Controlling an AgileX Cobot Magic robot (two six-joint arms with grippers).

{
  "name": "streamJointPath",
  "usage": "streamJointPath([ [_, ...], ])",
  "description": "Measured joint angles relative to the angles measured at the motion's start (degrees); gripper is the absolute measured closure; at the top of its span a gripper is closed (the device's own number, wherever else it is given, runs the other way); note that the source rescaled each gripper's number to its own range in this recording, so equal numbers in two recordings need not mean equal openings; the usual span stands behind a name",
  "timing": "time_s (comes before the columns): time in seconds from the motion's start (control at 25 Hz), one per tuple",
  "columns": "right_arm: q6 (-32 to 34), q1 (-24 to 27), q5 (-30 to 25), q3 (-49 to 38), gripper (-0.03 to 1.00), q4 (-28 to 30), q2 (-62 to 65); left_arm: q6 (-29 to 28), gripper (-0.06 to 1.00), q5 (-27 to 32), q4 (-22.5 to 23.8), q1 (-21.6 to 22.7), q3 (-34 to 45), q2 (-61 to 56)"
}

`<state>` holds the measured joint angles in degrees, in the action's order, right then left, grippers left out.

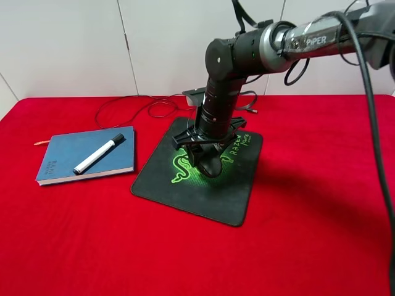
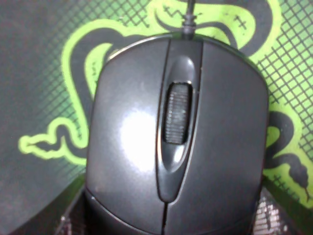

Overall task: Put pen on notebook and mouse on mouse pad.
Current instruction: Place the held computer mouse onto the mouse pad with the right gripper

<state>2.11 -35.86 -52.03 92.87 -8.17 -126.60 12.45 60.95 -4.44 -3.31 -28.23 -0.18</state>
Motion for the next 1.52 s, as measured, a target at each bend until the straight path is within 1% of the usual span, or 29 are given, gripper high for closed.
streamJointPath([
  [0.64,0.0,0.0,1.7,0.0,0.95,4.3,-0.5,0.0,-0.05,0.0,0.0,0.0,0.0,0.0],
  [0.68,0.0,0.0,1.6,0.0,0.90,4.3,-0.5,0.0,-0.05,0.0,0.0,0.0,0.0,0.0],
  [0.72,0.0,0.0,1.6,0.0,0.73,4.3,-0.5,0.0,-0.05,0.0,0.0,0.0,0.0,0.0],
  [0.76,0.0,0.0,1.6,0.0,0.51,4.3,-0.5,0.0,-0.05,0.0,0.0,0.0,0.0,0.0],
  [0.8,0.0,0.0,1.4,0.0,0.26,4.3,-0.5,0.0,-0.05,0.0,0.0,0.0,0.0,0.0],
  [0.84,0.0,0.0,1.2,0.0,0.15,4.3,-0.5,0.0,-0.05,0.0,0.0,0.0,0.0,0.0],
  [0.92,0.0,0.0,0.9,0.0,0.03,4.3,-0.5,0.0,-0.05,0.0,0.0,0.0,0.0,0.0],
  [1.08,0.0,0.0,0.7,0.0,-0.03,4.3,-0.5,0.0,-0.05,0.0,0.0,0.0,0.0,0.0],
  [1.36,0.0,0.0,0.6,0.0,-0.03,4.3,-0.2,0.0,-0.05,0.0,0.0,0.0,0.0,0.0],
  [1.52,0.0,0.0,0.1,0.0,-0.03,4.3,2.7,0.0,-0.05,0.0,0.0,0.0,0.0,0.0],
])
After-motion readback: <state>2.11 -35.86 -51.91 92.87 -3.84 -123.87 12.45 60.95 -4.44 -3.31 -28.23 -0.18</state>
